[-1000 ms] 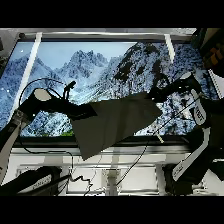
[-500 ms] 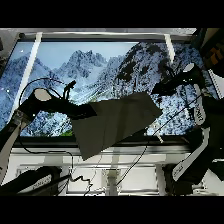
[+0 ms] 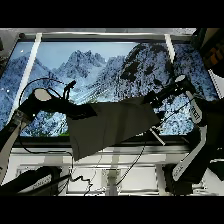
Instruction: Fold the clothes and pants, and hang the long-sleeved shirts on hangers.
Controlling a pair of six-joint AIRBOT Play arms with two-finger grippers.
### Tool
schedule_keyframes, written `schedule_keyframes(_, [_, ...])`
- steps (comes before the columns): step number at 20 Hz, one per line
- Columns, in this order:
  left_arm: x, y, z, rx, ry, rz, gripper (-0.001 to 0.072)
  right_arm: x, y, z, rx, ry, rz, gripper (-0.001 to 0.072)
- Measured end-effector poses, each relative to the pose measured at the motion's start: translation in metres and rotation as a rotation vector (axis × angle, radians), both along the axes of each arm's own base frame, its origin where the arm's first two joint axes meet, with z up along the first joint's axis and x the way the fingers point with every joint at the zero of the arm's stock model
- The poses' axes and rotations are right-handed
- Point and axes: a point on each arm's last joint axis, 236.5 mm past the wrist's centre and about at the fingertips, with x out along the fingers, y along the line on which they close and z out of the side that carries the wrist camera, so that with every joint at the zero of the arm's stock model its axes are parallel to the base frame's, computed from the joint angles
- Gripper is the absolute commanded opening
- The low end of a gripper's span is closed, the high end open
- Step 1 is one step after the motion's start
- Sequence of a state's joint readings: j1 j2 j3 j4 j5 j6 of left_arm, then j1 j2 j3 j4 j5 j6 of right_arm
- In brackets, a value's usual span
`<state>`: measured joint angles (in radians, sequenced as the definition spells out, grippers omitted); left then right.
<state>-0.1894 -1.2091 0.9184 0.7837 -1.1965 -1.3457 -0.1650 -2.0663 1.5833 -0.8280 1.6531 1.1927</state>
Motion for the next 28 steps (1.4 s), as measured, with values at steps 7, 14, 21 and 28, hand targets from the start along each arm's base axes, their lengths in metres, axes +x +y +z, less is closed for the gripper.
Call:
schedule_keyframes(7, [0.001, 0.000, 0.000, 0.001, -0.013, -0.006, 0.0694, -0.009, 0.063, -0.005, 0.079, -0.079, 0.107, 0.0020])
schedule_keyframes(14, [0.015, 0.015, 0.003, -0.010, -0.066, 0.007, 0.0693, 0.043, 0.107, 0.108, 0.254, -0.368, 0.096, 0.0019])
schedule_keyframes(21, [0.027, 0.024, 0.026, -0.066, -0.124, 0.056, 0.0693, 0.132, 0.025, 0.277, 0.089, -0.782, -0.262, 0.0019])
schedule_keyframes(28, [0.027, 0.025, 0.037, -0.076, -0.168, 0.051, 0.0694, 0.129, -0.179, 0.398, -0.064, -0.875, -0.934, 0.0018])
